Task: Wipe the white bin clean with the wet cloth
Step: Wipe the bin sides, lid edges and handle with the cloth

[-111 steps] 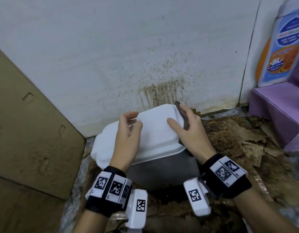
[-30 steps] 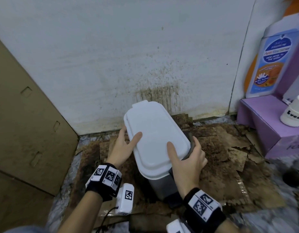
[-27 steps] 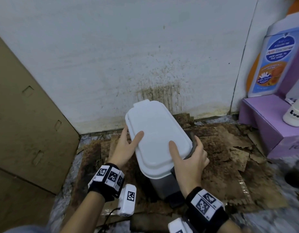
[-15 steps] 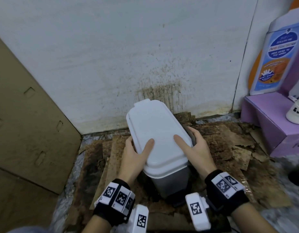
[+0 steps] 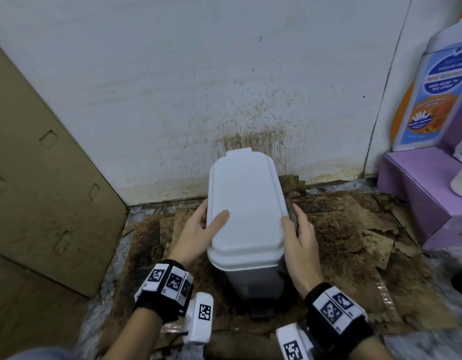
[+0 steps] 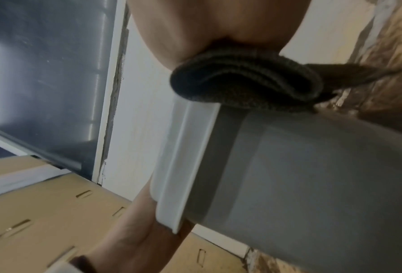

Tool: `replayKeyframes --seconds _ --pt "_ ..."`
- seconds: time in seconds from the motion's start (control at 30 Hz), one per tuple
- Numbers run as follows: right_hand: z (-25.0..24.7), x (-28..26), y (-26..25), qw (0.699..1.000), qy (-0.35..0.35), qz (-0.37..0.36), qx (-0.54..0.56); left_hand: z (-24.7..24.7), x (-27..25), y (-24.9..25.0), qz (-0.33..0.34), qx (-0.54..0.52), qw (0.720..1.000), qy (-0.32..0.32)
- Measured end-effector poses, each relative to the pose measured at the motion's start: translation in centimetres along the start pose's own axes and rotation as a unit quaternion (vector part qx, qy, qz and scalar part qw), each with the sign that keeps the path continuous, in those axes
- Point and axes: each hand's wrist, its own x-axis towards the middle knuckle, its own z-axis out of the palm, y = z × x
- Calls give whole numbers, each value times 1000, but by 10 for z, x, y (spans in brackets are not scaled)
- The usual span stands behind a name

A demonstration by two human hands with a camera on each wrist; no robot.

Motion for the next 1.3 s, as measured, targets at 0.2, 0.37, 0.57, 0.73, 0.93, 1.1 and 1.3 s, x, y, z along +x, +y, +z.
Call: replayKeyframes --seconds 0.2,0.37,0.57,0.73,0.93,1.1,1.3 --pt "-11 14 11 999 12 -14 -26 1 2 -9 -2 4 999 43" --pt "-21 13 -19 979 43 -144 -139 1 1 -7 10 179 978 104" --pt "-4 13 -47 892 -136 -332 -276 19 -8 10 147 224 952 145" --pt "1 9 -38 804 -215 -414 -368 21 -16 12 158 244 939 181" --pt "-10 2 -35 842 -201 -400 -299 25 -14 10 136 309 926 167" --pt "-15 -3 -18 961 65 -196 -182 38 -19 13 117 389 898 171" --pt "-31 12 -6 994 -53 49 -87 42 -14 12 101 356 913 169"
